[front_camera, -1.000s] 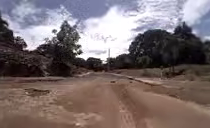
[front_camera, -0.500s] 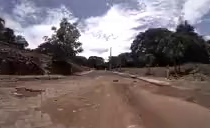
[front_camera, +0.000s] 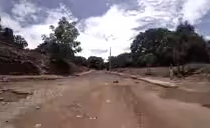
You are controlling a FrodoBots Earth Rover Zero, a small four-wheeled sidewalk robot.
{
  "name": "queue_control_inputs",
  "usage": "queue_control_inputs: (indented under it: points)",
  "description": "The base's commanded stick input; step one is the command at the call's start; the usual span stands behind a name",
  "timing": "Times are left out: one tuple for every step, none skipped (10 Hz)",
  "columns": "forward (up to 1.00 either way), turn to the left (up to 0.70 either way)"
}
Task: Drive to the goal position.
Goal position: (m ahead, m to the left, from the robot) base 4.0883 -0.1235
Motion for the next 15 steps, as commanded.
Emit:
queue_control_inputs:
  points:
    - [1.0, 0.0]
    - [1.0, 0.0]
    - [1.0, 0.0]
    - [1.0, 0.0]
    - [1.0, 0.0]
    - [1.0, 0.0]
    - [1.0, 0.0]
    - [1.0, 0.0]
    - [1.0, 0.0]
    - [1.0, 0.0]
    - [1.0, 0.0]
    - [1.0, 0.0]
    - [1.0, 0.0]
    - [1.0, 0.0]
    - [1.0, 0.0]
